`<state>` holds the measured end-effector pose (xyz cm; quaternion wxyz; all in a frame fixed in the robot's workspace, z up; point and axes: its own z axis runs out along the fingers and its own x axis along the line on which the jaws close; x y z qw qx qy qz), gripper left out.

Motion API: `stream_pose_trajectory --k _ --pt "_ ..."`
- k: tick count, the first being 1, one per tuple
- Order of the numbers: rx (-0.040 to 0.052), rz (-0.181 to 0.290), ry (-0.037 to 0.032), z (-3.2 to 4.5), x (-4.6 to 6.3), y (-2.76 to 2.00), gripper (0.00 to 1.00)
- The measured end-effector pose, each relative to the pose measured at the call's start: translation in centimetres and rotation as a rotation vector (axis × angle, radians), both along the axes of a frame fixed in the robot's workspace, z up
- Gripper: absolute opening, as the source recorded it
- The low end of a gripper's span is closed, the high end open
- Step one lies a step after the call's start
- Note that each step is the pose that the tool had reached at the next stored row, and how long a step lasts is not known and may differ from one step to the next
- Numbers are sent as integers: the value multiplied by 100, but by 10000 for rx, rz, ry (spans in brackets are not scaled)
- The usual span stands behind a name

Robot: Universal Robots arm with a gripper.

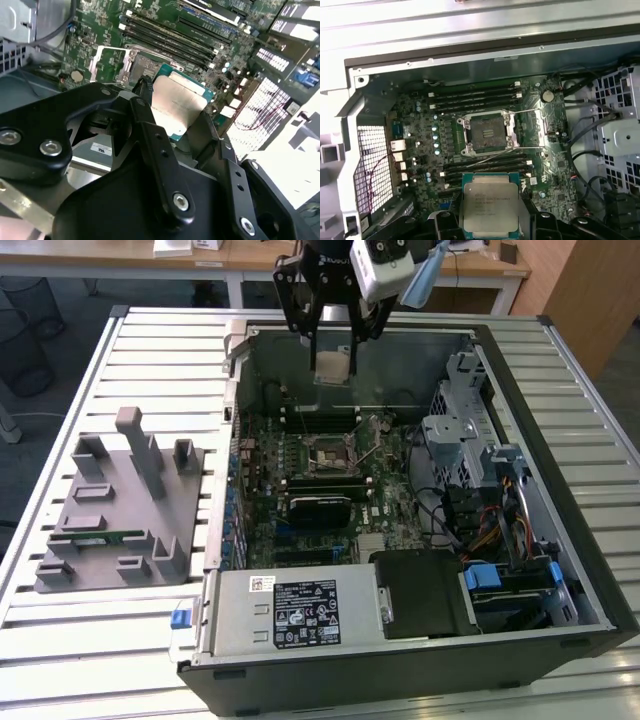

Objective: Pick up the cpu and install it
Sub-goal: 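Place the cpu into insertion slot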

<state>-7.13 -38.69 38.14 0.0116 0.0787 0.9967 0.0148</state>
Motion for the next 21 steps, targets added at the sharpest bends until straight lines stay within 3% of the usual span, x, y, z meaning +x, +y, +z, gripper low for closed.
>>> stream_pose_trajectory --k 21 --pt "-1 -3485 -56 -40 0 1 53"
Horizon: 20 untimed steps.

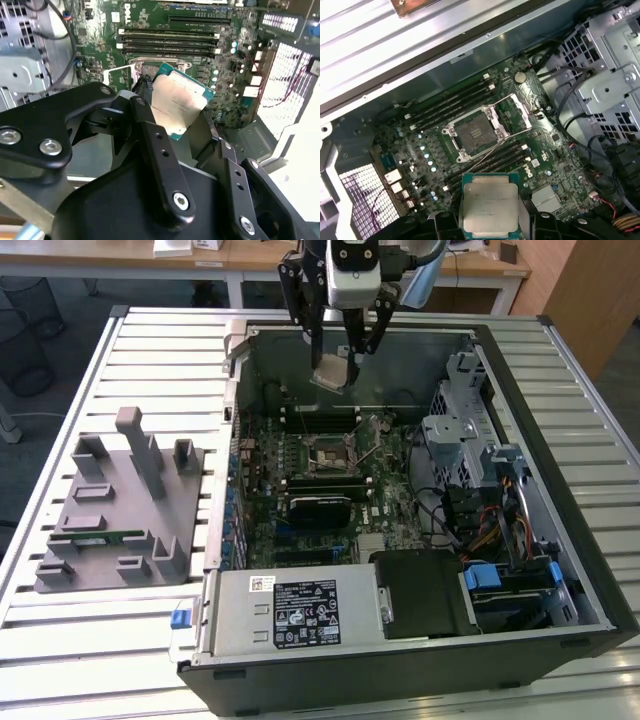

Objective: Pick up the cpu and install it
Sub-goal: 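Place the cpu into insertion slot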

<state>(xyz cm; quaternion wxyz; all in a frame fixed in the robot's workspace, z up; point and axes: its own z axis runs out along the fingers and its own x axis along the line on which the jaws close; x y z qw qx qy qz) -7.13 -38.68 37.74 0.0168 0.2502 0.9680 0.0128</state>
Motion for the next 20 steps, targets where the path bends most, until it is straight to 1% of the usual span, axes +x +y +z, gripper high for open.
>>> stream_pose_trajectory --k 20 --pt "-15 -3189 -61 -27 0 1 53"
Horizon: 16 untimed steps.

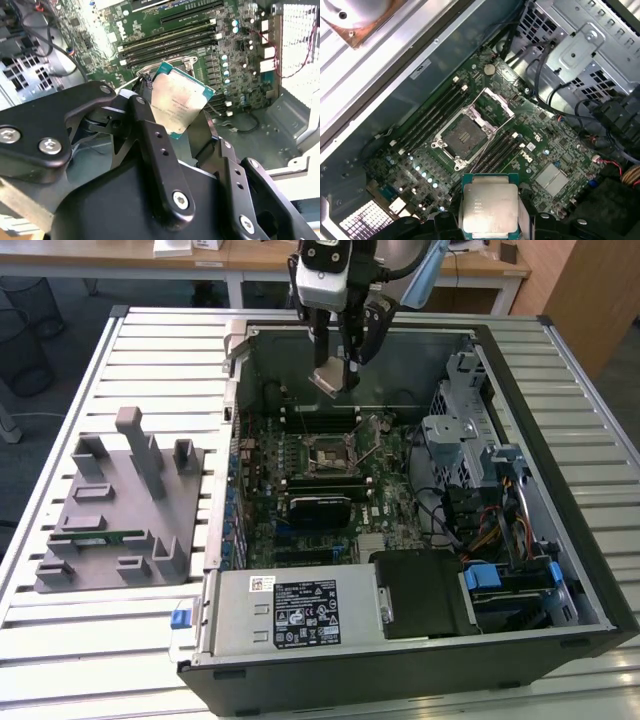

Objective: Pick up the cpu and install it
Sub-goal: 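Place the cpu into insertion slot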

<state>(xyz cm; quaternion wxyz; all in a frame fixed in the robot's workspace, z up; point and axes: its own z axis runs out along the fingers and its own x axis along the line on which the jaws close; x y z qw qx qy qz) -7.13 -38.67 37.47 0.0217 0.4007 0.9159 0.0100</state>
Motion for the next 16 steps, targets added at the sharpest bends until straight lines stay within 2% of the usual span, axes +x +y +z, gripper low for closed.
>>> stream_pose_trajectory --k 16 --pt "-15 -1902 -69 -23 0 17 53"
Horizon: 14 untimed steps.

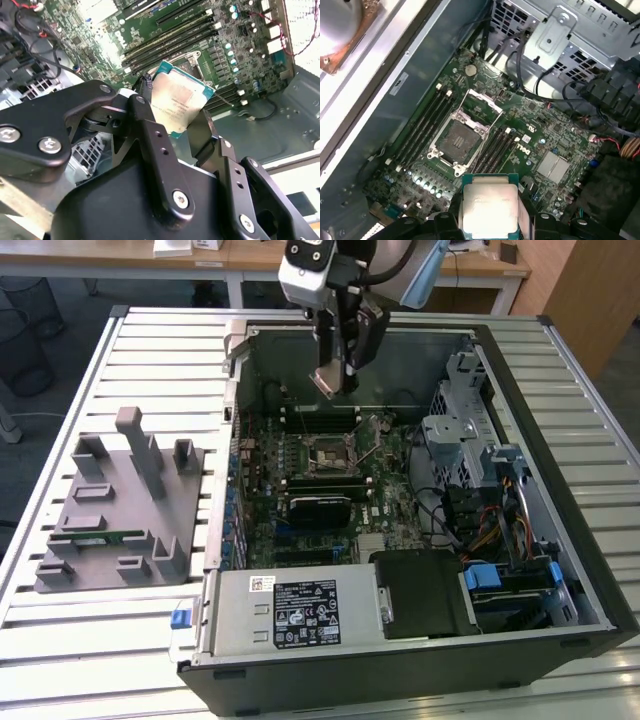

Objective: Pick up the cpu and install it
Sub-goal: 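Place the cpu into insertion slot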

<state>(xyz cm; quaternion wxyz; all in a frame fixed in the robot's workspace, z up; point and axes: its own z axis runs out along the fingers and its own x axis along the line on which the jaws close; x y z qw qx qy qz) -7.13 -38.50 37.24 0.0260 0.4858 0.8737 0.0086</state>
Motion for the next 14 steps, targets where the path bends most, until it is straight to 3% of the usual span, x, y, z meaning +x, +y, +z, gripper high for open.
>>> stream_pose_trajectory --k 14 --pt "-6 -2402 -15 -38 0 1 53"
